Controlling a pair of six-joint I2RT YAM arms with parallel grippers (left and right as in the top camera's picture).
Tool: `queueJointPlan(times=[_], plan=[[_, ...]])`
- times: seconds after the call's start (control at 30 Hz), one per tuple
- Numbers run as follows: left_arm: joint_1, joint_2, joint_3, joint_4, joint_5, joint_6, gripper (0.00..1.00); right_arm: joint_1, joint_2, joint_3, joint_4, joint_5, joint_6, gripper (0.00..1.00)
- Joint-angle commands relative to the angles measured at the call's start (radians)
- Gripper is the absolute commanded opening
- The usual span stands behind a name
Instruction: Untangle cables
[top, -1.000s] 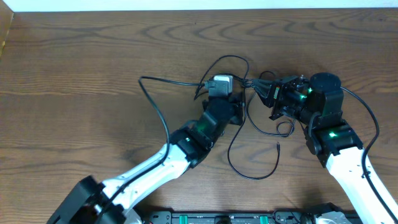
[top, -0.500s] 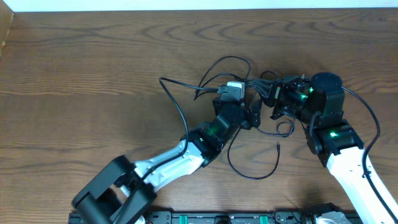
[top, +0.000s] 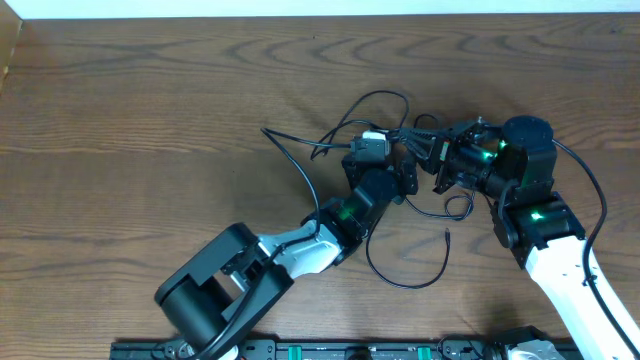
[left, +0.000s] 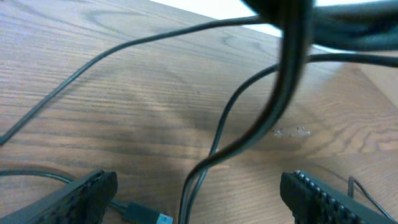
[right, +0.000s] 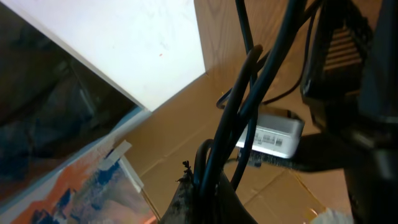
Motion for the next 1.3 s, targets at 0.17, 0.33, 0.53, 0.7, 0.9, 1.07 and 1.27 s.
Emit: queueJointPlan(times=[0.17,0.33,0.53,0.7,0.9,1.07,1.27], plan=[[0.0,0.021,0.009,0.032,-0.14,0.011,0.56,0.003,-0.003,0.007,0.003,-0.092,-0.019,0.02],[-0.001,0.015,0.009,0.018,-0.138,0.011,0.08,-0.016,-0.003,0.007,0.002,-0.085,-0.021,0.02],[-0.012,-0.11,0.009,-0.217,-0.088,0.035,0.08,-0.075,-0.003,0.007,-0.03,0.07,-0.179,0.01],[-0.011,-0.351,0.009,-0.546,0.024,0.041,0.07,-0.116,-0.003,0.007,-0.031,0.213,-0.379,0.01],[-0.011,-0.635,0.009,-0.795,0.024,0.041,0.08,-0.124,-0.003,0.007,-0.033,0.218,-0.486,0.02],[-0.01,-0.815,0.009,-0.872,0.019,0.09,0.42,-0.125,-0.003,0.007,-0.058,0.177,-0.711,0.02],[-0.011,-0.882,0.009,-0.88,0.024,0.089,0.86,-0.125,-0.003,0.007,-0.115,0.085,-0.998,0.01]])
